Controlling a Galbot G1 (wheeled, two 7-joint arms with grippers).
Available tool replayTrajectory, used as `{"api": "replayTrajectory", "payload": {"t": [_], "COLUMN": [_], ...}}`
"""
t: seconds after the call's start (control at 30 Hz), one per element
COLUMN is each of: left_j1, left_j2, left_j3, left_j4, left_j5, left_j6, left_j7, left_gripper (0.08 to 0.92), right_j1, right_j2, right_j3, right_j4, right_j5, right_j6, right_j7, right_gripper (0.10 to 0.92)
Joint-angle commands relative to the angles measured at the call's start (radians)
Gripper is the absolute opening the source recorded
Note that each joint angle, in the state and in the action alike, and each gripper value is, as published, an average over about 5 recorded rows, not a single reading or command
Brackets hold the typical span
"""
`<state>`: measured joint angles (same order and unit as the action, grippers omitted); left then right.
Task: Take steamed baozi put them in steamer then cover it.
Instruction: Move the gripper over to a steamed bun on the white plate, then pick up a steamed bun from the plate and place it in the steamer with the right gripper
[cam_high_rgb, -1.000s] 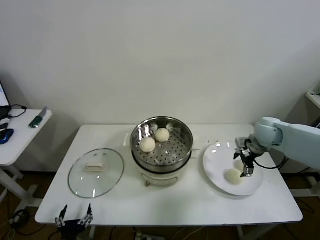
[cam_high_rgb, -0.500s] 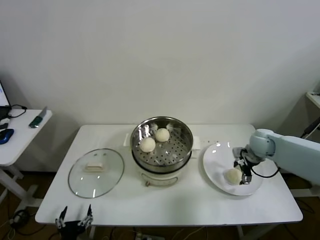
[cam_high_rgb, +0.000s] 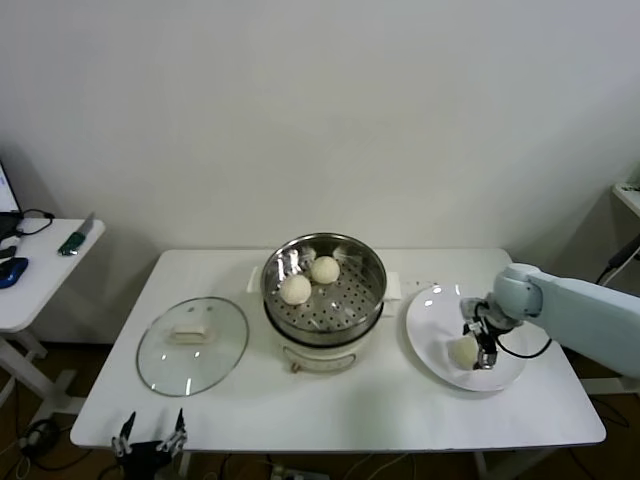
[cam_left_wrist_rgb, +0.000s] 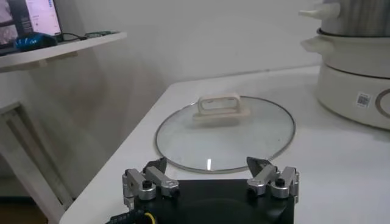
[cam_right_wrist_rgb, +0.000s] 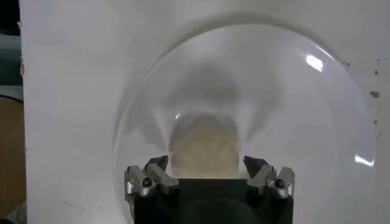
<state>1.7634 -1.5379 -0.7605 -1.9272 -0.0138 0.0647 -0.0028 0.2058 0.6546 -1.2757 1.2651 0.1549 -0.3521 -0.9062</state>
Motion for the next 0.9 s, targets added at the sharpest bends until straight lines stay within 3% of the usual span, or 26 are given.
{"api": "replayTrajectory", "payload": {"t": [0.03,0.43,0.6,0.9], "left_j1": [-0.002,-0.003,-0.003,0.001], "left_j2": [-0.002,-0.004,-0.007,-0.016], "left_j3": [0.001,0.000,0.000,0.001], "left_j4": [0.003,0.004,0.004,-0.007], "left_j5": [-0.001,0.000,0.001,0.019], "left_j6": [-0.001,-0.003,-0.003,-0.001], "left_j7": [-0.001,-0.002,-0.002,-0.001], "left_gripper": [0.823,0.823,0.823,0.823], "right_j1": [-0.024,0.014,0.162,0.671], "right_j2": [0.005,0.002,0.000,0.136], "right_j3": [0.026,0.016,-0.049,-0.339], "right_j4": [-0.013,-0.007,0.025,0.103], "right_j5": [-0.009,-0.016,-0.025,0.039], "right_j6": [-0.001,0.026,0.099,0.416], "right_j7": [0.005,-0.014,-0.050,-0.048], "right_gripper": [0.820,0.611,0.589,0.594]}}
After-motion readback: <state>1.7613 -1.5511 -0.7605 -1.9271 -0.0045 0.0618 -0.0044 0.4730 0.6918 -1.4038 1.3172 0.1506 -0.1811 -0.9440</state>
